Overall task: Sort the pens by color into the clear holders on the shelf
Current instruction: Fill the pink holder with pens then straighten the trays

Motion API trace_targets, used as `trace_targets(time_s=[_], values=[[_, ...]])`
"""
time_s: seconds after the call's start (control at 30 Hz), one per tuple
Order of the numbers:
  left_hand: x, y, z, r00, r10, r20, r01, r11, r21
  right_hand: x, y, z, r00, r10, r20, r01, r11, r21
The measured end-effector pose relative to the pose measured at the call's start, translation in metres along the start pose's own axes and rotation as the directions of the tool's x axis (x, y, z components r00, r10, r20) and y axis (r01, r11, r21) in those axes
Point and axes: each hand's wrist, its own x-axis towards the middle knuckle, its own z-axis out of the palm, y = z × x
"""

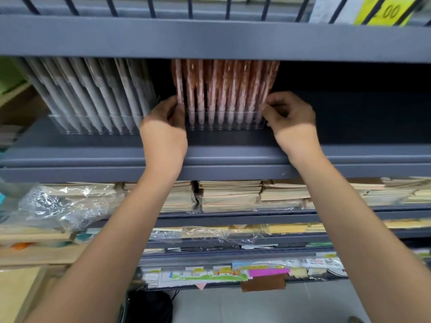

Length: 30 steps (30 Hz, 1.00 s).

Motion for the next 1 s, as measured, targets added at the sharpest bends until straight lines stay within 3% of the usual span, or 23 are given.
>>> trace_targets(time_s=[0.37,1.0], values=[[-0.0015,-0.0024,0.0028,0.988,0.002,-0.153,0.005,0.999,0.045,0.0021,0.0066,-0.0008,1.000,-0.006,0.000,0.006,1.000,0.027],[-0.0029,-0.0017,0.0015,0.982,-0.036,-0.186,0.039,0.999,0.013,0.0021,0.0059,0.0000,1.000,0.003,-0.017,-0.002,0.999,0.050]])
